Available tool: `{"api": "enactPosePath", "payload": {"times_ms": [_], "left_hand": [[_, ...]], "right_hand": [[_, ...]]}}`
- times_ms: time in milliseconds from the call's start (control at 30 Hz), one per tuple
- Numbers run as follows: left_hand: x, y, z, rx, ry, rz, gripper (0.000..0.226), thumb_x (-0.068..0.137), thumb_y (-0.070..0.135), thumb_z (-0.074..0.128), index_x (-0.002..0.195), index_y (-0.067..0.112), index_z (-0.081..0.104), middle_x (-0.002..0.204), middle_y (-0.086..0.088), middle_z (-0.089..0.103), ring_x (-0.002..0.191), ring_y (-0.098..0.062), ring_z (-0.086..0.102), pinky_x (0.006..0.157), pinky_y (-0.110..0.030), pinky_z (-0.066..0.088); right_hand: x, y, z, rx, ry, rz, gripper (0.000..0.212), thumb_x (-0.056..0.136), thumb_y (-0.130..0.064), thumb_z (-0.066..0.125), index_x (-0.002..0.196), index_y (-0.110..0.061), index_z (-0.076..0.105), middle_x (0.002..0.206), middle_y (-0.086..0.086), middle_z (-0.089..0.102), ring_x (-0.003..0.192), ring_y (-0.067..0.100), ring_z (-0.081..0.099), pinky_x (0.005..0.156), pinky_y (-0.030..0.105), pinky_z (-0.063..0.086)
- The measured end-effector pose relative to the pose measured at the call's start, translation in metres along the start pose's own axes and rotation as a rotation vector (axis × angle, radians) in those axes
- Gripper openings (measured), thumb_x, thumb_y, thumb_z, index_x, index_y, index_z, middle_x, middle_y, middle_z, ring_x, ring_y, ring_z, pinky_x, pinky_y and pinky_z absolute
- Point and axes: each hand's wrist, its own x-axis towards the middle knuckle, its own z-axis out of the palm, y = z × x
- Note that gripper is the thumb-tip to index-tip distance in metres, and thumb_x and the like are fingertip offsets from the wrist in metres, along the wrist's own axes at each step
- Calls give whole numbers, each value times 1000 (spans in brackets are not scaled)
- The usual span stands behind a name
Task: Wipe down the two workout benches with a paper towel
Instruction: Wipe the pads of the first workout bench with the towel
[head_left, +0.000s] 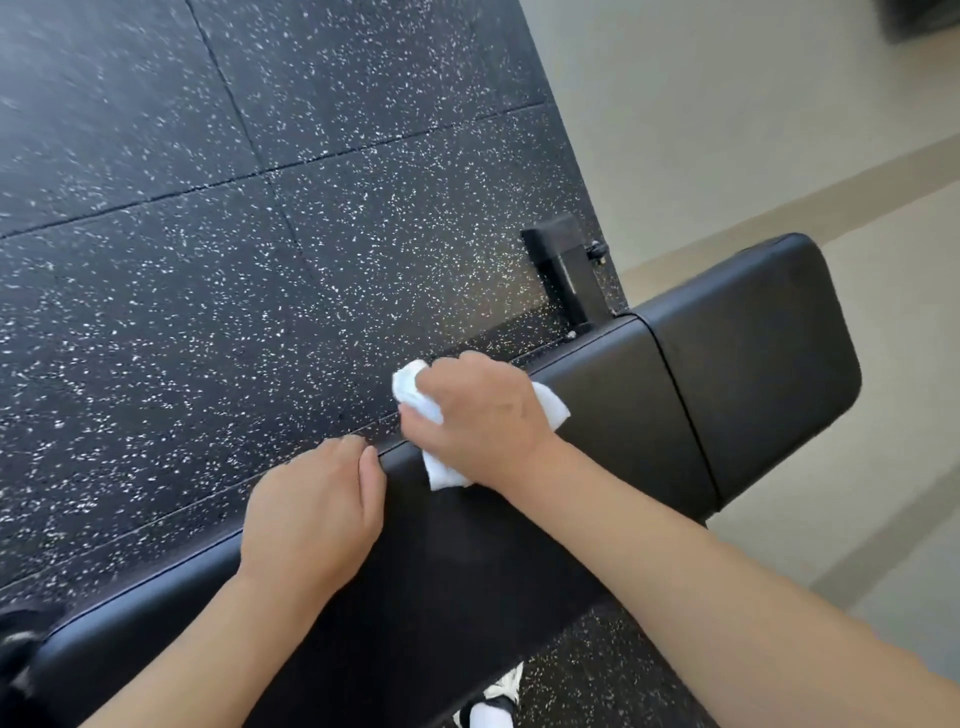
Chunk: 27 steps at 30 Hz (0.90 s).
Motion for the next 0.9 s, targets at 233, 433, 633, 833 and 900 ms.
{"api": "enactPosePath", "payload": {"times_ms": [233, 433, 633, 833, 900], "left_hand": [[0, -2, 0, -37, 68, 46, 37, 100, 38, 27, 71, 21, 41, 62, 5, 44, 51, -30, 47, 56, -35, 31], [1, -5, -2, -64, -62, -27, 37, 108, 41, 28, 80, 24, 46, 75, 6, 52, 74, -27, 60, 63, -38, 36], [-25, -37, -11, -36, -89, -97, 43, 100, 38, 16, 83, 25, 52, 82, 7, 59, 82, -26, 60, 72, -43, 47], [-29, -31, 2, 38, 118, -164, 39, 102, 31, 28, 68, 19, 43, 63, 3, 49, 63, -32, 51, 63, -42, 42], [-32, -25, 4, 63, 206, -176, 38, 97, 28, 33, 65, 16, 49, 59, 0, 50, 56, -30, 43, 58, -38, 38]], "right_hand": [[21, 140, -62, -328, -85, 504, 32, 92, -47, 58, 99, -20, 73, 96, 6, 72, 99, 34, 66, 75, 36, 42], [17, 24, -14, -136, -137, 305, 29, 84, -45, 62, 83, -17, 69, 83, 2, 70, 86, 33, 65, 66, 36, 47], [3, -64, 27, 33, -121, 50, 40, 85, -39, 70, 66, -20, 40, 64, -6, 40, 68, 23, 40, 59, 33, 28], [-1, 12, 1, -1, -6, 14, 41, 83, -40, 74, 65, -19, 43, 64, -4, 45, 68, 24, 46, 56, 31, 32], [3, 70, -18, -76, -17, 136, 35, 89, -44, 66, 73, -15, 58, 75, 0, 60, 82, 27, 57, 63, 34, 35]]}}
